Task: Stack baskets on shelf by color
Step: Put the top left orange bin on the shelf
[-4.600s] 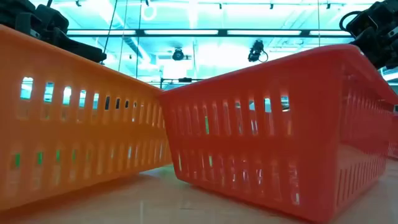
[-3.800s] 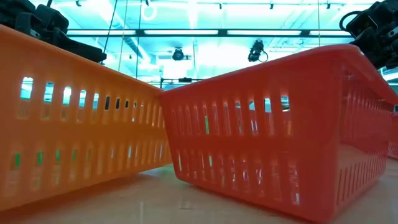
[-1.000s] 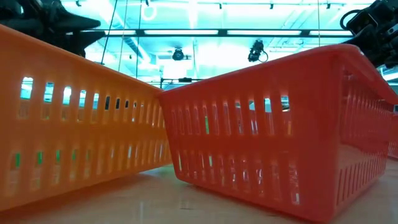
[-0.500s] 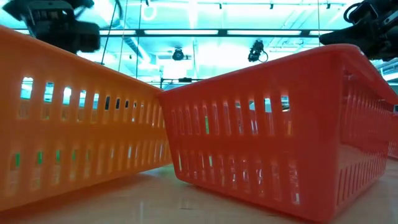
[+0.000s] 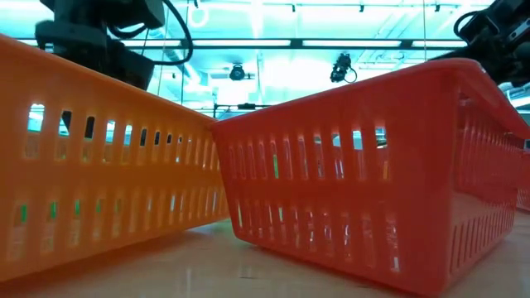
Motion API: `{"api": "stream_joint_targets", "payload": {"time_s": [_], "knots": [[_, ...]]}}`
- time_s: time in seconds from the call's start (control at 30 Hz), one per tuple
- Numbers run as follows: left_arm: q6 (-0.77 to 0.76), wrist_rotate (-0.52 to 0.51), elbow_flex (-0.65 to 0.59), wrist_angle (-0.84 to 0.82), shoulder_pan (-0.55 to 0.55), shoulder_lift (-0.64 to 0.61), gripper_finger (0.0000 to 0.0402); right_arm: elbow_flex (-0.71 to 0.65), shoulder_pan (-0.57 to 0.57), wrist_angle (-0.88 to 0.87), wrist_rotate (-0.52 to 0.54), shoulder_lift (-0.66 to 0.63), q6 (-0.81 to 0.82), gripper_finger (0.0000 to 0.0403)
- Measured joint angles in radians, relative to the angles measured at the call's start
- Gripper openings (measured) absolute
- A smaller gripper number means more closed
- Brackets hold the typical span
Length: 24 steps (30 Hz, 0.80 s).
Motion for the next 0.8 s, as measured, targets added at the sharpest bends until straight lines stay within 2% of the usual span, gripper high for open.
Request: {"api": "stream_joint_targets", "payload": {"time_s": [0.2, 0.33, 0.47, 0.67, 0.8], "knots": [[-0.006, -0.031, -0.001, 0.021, 0.0, 0.085, 0.0249, 0.0, 0.0, -0.058, -0.018, 0.0, 0.065, 0.0018], [-0.001, -0.058, -0.001, 0.017, 0.0, 0.151, 0.0226, 0.0, 0.0, -0.057, -0.017, 0.0, 0.057, 0.0018], [0.009, -0.063, -0.001, 0.019, 0.002, 0.169, 0.0165, 0.0, 0.0, -0.057, -0.016, 0.0, 0.058, 0.0018], [0.047, -0.075, 0.056, -0.028, 0.007, 0.167, 0.002, 0.0, 0.0, -0.057, -0.016, 0.0, 0.058, 0.0018], [0.096, -0.085, 0.175, -0.1, 0.006, 0.167, 0.0014, 0.0, 0.0, -0.058, -0.016, 0.0, 0.058, 0.0018]]}}
